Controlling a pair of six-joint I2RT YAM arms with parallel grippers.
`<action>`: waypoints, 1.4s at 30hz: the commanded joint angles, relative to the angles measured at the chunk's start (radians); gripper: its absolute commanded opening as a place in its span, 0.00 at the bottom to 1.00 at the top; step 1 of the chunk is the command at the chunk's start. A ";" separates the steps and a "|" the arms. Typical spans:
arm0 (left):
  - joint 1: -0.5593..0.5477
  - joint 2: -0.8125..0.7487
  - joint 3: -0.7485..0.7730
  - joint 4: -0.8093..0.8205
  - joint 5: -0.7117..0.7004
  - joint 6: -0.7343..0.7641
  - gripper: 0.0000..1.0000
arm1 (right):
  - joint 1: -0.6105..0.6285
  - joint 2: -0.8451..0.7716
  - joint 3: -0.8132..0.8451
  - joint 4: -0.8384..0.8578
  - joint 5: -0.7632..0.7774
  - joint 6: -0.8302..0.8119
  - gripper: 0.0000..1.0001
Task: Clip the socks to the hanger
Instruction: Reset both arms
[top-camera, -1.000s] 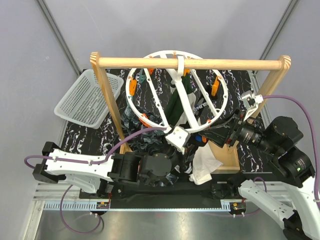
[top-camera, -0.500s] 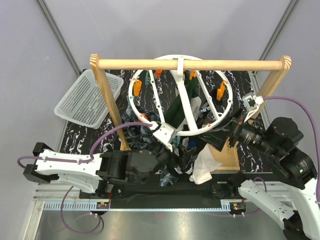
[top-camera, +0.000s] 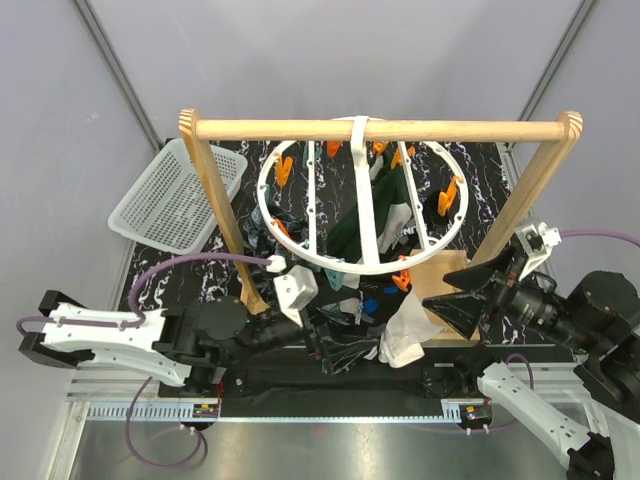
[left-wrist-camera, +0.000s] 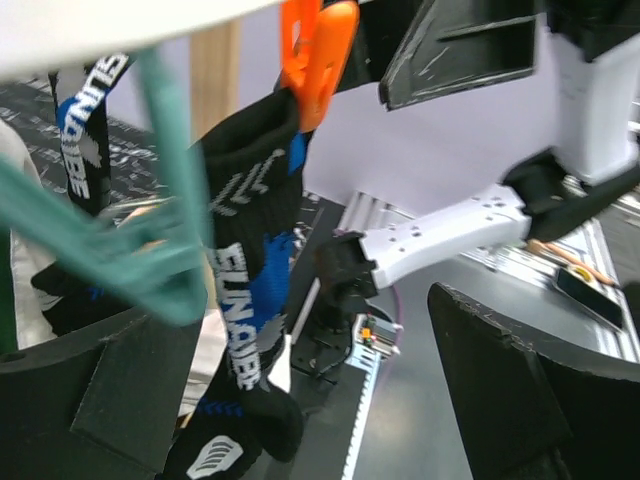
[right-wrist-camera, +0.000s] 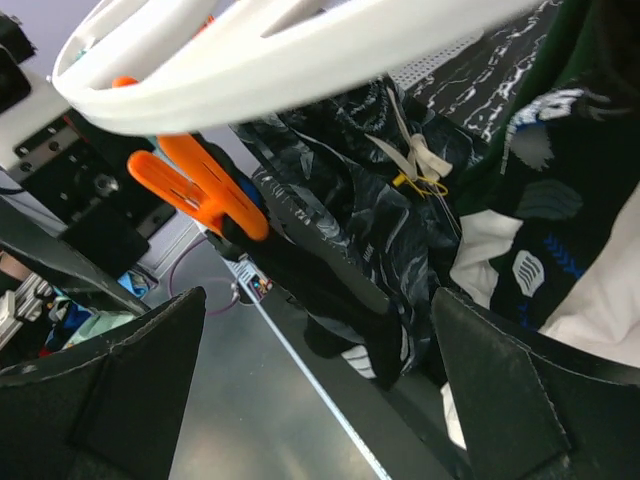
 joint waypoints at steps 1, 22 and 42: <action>-0.001 -0.084 0.007 -0.009 0.088 0.031 0.99 | 0.000 -0.033 0.043 -0.095 0.064 -0.002 1.00; 0.001 -0.425 -0.138 -0.181 -0.140 -0.062 0.96 | 0.000 -0.355 -0.242 -0.041 0.226 0.144 1.00; 0.003 -1.015 -0.974 0.317 -0.034 -0.269 0.99 | 0.001 -0.527 -1.135 0.646 0.166 0.391 1.00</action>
